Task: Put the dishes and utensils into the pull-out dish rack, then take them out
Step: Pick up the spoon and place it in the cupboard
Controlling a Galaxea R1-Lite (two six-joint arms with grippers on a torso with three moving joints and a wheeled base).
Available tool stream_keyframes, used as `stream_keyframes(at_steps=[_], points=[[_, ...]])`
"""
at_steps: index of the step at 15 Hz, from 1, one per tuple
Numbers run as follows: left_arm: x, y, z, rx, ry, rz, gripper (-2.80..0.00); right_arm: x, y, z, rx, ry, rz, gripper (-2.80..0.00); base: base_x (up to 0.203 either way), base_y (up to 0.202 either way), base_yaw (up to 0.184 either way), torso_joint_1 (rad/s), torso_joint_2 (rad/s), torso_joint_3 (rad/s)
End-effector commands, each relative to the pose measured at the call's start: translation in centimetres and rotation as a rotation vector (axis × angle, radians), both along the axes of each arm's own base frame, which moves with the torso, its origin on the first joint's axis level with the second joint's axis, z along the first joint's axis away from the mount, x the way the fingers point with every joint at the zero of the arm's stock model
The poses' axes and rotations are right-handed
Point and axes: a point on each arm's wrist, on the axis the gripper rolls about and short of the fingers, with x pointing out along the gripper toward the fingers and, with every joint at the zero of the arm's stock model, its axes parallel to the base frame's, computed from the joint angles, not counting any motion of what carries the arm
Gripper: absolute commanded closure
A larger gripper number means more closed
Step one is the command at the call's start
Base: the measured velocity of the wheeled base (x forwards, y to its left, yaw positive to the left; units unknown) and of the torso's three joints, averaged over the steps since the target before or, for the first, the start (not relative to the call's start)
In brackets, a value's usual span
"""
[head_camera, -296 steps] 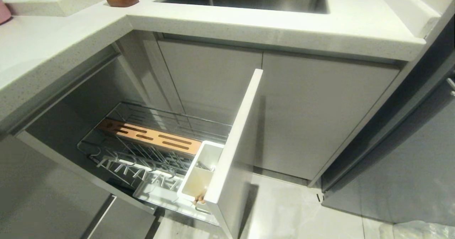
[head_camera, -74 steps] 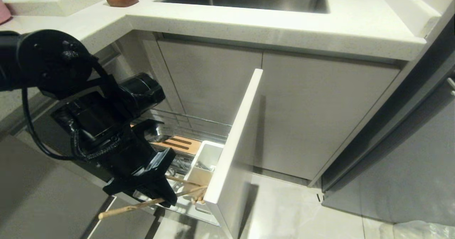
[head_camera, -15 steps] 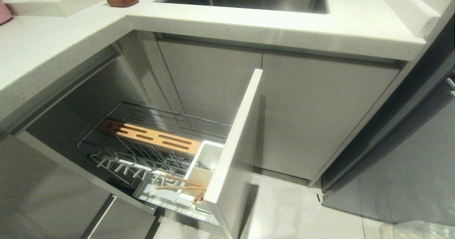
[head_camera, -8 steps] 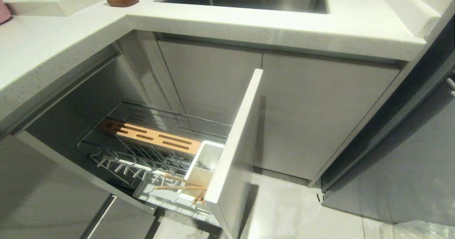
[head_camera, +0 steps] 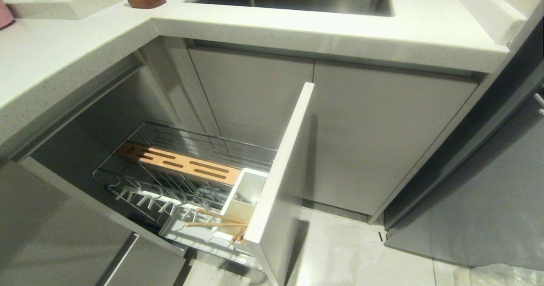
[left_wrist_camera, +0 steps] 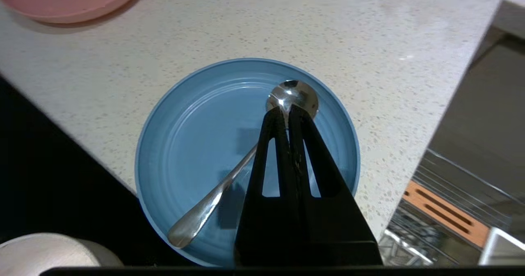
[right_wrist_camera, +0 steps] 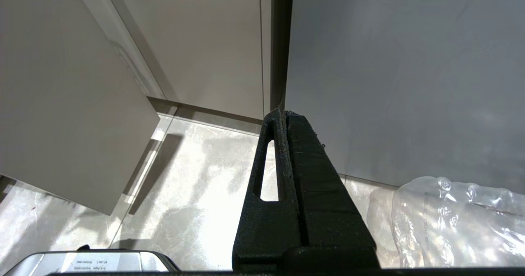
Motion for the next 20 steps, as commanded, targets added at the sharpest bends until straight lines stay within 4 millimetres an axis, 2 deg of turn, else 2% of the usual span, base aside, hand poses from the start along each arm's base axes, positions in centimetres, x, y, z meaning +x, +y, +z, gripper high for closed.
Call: stream_keyframes(at_steps=[1, 6, 15, 16, 20], points=[[-0.3, 3.0, -1.1, -0.057, -0.004, -0.034, 0.0, 0.0, 0.0, 0.0, 0.0, 0.001, 0.0, 0.0, 0.0, 0.0, 0.0, 0.0, 0.0, 0.0], [-0.9, 5.6, -3.4, -0.044, 0.081, -0.025, 0.0, 0.0, 0.0, 0.0, 0.0, 0.001, 0.0, 0.0, 0.0, 0.0, 0.0, 0.0, 0.0, 0.0], [-0.9, 5.8, -4.5, -0.104, 0.109, -0.014, 0.0, 0.0, 0.0, 0.0, 0.0, 0.001, 0.0, 0.0, 0.0, 0.0, 0.0, 0.0, 0.0, 0.0], [-1.0, 5.7, -4.5, -0.105, 0.111, -0.014, -2.8, 0.0, 0.0, 0.0, 0.0, 0.001, 0.0, 0.0, 0.0, 0.0, 0.0, 0.0, 0.0, 0.0], [-0.2, 5.3, -5.6, -0.099, 0.153, -0.002, -2.8, 0.0, 0.0, 0.0, 0.0, 0.001, 0.0, 0.0, 0.0, 0.0, 0.0, 0.0, 0.0, 0.0]])
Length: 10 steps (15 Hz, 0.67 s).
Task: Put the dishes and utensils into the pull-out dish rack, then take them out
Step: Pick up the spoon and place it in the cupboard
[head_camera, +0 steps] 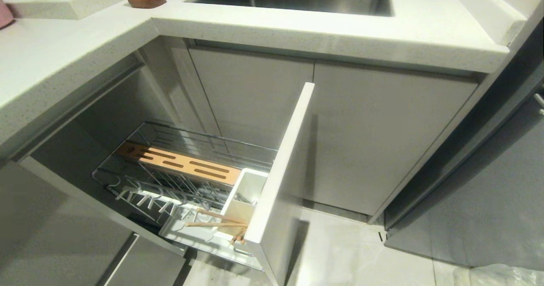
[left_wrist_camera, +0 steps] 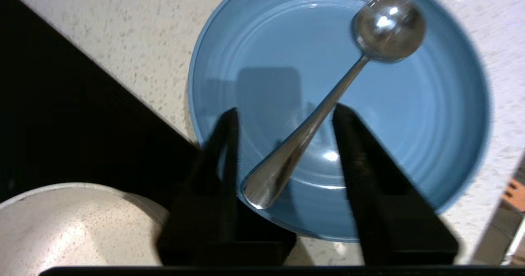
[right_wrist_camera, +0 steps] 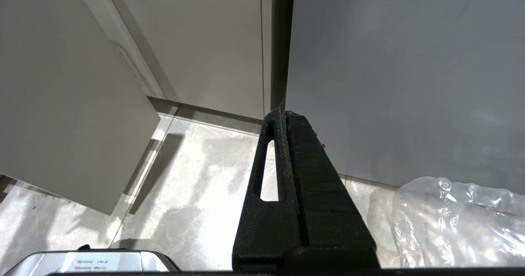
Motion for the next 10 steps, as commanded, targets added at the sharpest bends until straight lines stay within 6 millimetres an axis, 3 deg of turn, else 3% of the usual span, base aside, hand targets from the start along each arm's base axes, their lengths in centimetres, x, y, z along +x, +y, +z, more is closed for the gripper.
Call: stream_keyframes(at_steps=[1, 10], points=[[0.5, -0.8, -0.5, 0.003, 0.007, -0.024, -2.8, 0.0, 0.0, 0.0, 0.0, 0.001, 0.0, 0.0, 0.0, 0.0, 0.0, 0.0, 0.0, 0.0], [2.1, -1.6, -2.6, -0.019, 0.024, -0.104, -2.8, 0.0, 0.0, 0.0, 0.0, 0.001, 0.0, 0.0, 0.0, 0.0, 0.0, 0.0, 0.0, 0.0]])
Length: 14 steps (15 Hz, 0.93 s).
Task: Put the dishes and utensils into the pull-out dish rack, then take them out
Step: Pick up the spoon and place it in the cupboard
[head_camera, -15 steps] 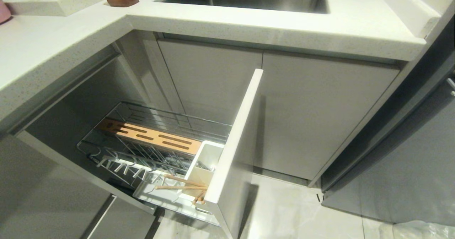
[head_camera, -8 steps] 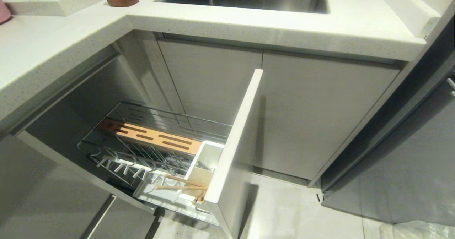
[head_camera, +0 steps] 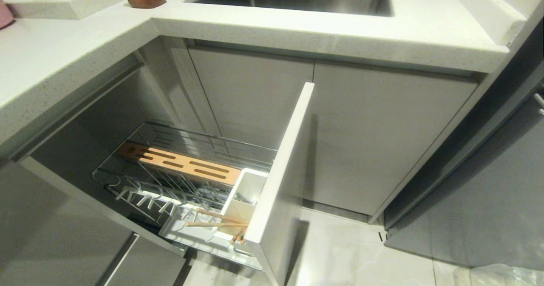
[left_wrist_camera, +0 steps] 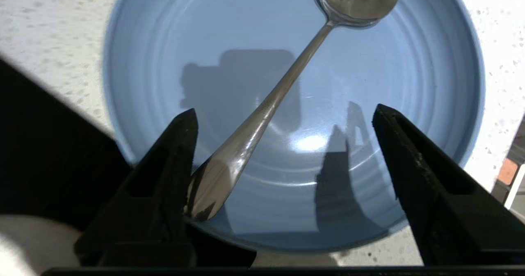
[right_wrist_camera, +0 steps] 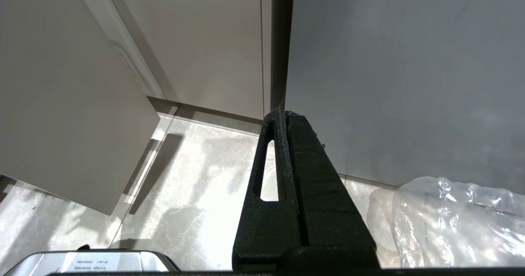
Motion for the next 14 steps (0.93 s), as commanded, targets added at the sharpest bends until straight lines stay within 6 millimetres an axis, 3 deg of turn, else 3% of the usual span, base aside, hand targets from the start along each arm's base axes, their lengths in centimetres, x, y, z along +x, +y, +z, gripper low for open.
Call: stream_keyframes(at_steps=[1, 14], points=[[0.2, -0.2, -0.2, -0.006, 0.005, -0.01, -2.8, 0.0, 0.0, 0.0, 0.0, 0.001, 0.0, 0.0, 0.0, 0.0, 0.0, 0.0, 0.0, 0.0], [2.0, 1.4, -0.3, 0.086, 0.022, -0.033, -2.8, 0.0, 0.0, 0.0, 0.0, 0.001, 0.0, 0.0, 0.0, 0.0, 0.0, 0.0, 0.0, 0.0]])
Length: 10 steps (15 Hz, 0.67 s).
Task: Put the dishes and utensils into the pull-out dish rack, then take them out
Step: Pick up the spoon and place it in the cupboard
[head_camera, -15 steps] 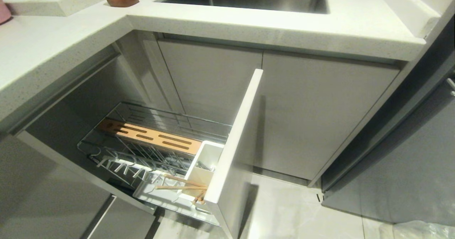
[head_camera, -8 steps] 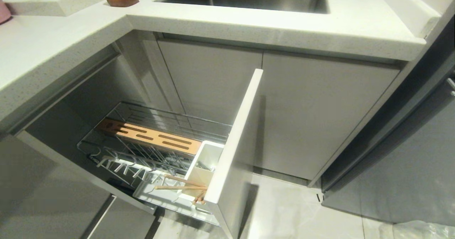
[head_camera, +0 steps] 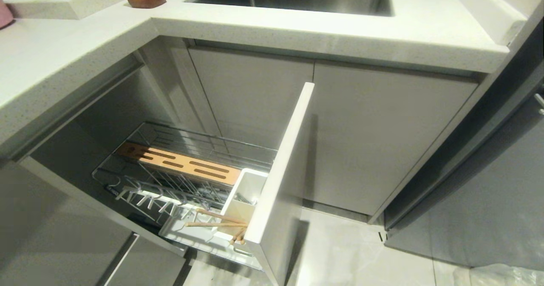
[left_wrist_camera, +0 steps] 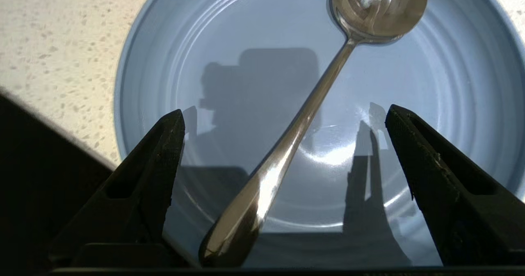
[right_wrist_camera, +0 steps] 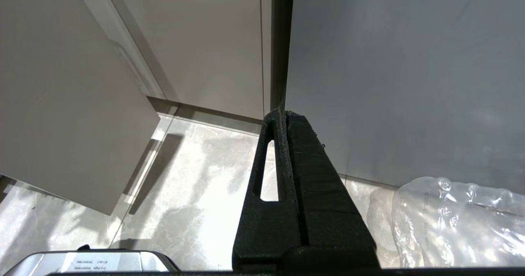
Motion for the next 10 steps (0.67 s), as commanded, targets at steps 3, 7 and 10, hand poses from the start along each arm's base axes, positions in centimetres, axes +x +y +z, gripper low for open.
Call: stream_keyframes(at_steps=[3, 7, 10], points=[[0.71, 0.44, -0.98, -0.03, 0.015, -0.036, -2.8, 0.01, 0.0, 0.0, 0.0, 0.001, 0.0, 0.0, 0.0, 0.0, 0.0, 0.0, 0.0, 0.0], [1.39, 0.57, -1.18, -0.024, 0.016, -0.064, -2.8, 0.01, 0.0, 0.0, 0.0, 0.001, 0.0, 0.0, 0.0, 0.0, 0.0, 0.0, 0.0, 0.0], [1.39, 0.58, -1.16, -0.021, 0.016, -0.064, -2.8, 0.01, 0.0, 0.0, 0.0, 0.001, 0.0, 0.0, 0.0, 0.0, 0.0, 0.0, 0.0, 0.0]])
